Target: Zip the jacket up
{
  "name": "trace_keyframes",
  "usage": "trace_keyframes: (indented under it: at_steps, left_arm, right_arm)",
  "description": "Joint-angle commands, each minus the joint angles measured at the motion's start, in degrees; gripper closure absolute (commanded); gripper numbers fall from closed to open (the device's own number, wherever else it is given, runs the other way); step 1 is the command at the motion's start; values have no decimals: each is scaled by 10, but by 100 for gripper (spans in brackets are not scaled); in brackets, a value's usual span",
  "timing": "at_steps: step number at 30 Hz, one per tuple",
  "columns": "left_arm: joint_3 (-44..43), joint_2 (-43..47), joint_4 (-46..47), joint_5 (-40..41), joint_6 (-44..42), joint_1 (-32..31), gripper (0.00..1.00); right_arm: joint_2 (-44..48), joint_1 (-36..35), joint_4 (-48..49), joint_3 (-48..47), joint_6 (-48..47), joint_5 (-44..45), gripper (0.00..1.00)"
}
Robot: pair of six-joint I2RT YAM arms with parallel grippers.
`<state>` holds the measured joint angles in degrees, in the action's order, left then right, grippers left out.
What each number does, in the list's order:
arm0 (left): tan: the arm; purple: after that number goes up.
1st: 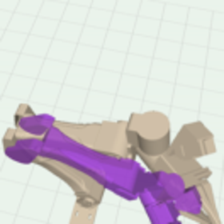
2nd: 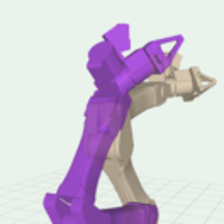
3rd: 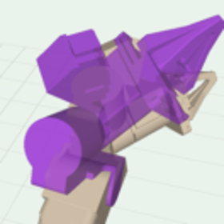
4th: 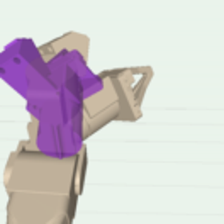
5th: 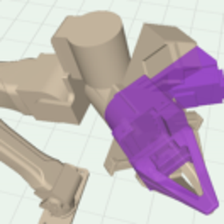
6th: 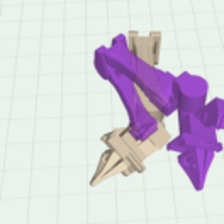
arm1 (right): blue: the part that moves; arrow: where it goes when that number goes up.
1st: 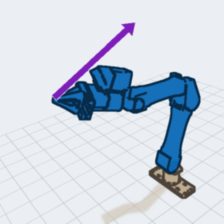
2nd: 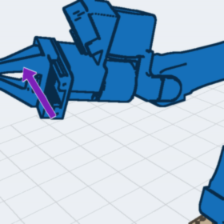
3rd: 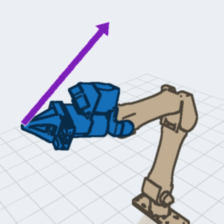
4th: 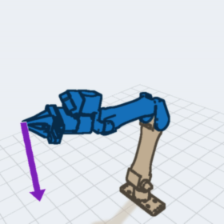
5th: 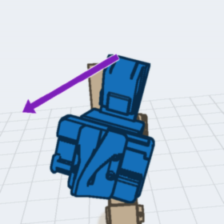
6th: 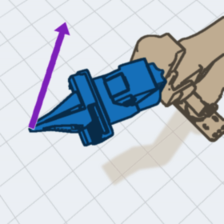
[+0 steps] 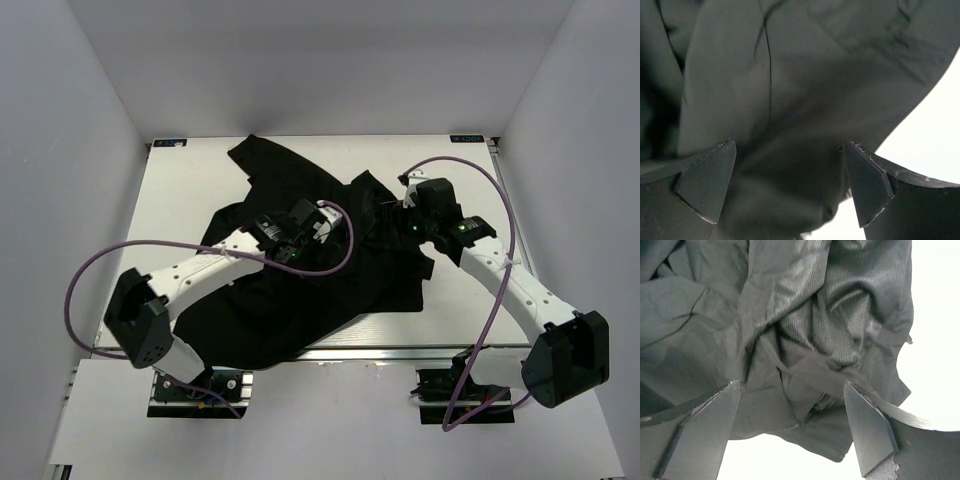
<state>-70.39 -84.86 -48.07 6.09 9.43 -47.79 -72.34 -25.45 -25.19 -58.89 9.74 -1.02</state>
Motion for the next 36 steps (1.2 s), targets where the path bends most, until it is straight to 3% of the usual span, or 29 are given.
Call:
trace_keyframes:
  at_steps: [1,6,15,16,19,20,23,31,36]
  left_arm:
    - [-33,-27,69,27,-47,-2,2]
    - [-47,-86,110,-55,-93,-3,2]
    - [-59,-187,62,-85,-116,-2,4]
    - [-56,-188,61,-83,-116,-2,10]
    - [-54,-193,49,-41,-109,-3,90]
    - [-55,-190,49,-18,-101,-2,100]
    - [-66,-146,55,33,-69,-3,100]
    - [-40,98,159,199,-10,3,100]
    - [-22,163,162,284,47,23,100]
  right_arm:
    - [30,21,7,19,-7,-36,11]
    - [35,58,4,23,-9,-94,11]
    - [9,65,18,5,-44,-116,12]
    - [4,64,24,5,-49,-116,13]
    - [-4,65,33,13,-62,-110,13]
    - [-6,65,41,18,-64,-110,13]
    - [-20,63,70,31,-70,-100,13]
    - [-50,58,119,62,-71,-85,17]
    - [-34,48,134,77,-85,-121,23]
